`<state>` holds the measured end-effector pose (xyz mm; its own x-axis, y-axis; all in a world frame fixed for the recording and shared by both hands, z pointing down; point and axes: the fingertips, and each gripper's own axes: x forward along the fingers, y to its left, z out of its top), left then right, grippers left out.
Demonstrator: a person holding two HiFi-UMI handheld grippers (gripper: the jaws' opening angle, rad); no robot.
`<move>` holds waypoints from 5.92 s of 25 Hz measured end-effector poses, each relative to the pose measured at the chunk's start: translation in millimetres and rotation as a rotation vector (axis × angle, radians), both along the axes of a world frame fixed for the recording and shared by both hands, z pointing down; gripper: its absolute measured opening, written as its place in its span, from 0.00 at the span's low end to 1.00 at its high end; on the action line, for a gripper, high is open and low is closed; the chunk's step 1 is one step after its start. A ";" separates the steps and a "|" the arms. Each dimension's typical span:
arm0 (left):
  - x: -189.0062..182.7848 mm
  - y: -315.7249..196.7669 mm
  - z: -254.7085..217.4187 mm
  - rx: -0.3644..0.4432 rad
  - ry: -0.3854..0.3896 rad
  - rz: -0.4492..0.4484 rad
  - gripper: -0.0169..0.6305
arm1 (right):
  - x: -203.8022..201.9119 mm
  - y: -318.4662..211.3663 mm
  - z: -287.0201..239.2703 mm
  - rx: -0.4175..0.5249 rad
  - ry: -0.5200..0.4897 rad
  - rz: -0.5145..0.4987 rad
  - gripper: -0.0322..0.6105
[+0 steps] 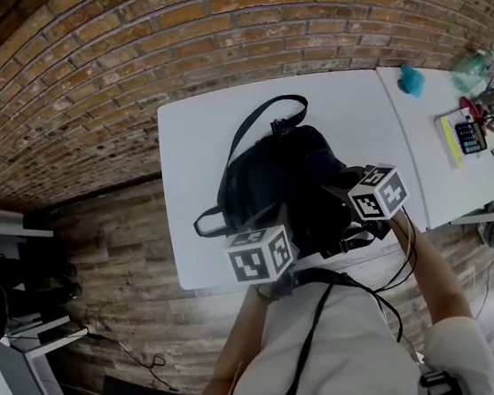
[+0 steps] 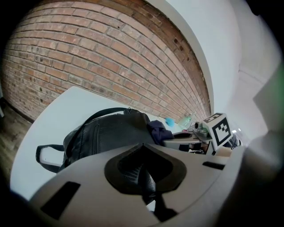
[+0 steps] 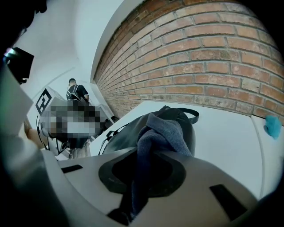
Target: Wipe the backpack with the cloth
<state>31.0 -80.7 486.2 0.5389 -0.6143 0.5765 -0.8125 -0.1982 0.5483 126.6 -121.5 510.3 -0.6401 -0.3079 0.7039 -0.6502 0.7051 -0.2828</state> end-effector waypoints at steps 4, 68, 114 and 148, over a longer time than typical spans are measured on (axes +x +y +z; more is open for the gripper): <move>0.9 0.0 0.3 0.001 0.000 0.001 0.03 | 2.2 16.6 1.5 -0.005 0.017 -0.027 0.11; -30.9 -5.4 5.0 -0.018 -0.013 -0.114 0.03 | -57.3 -115.4 0.6 0.037 0.171 0.099 0.11; -22.8 1.7 6.1 -0.016 -0.014 -0.074 0.03 | -19.8 3.7 -5.7 -0.029 0.103 0.089 0.11; -24.6 38.4 19.6 -0.060 0.005 -0.054 0.03 | -7.1 102.4 17.6 -0.172 0.226 -0.031 0.11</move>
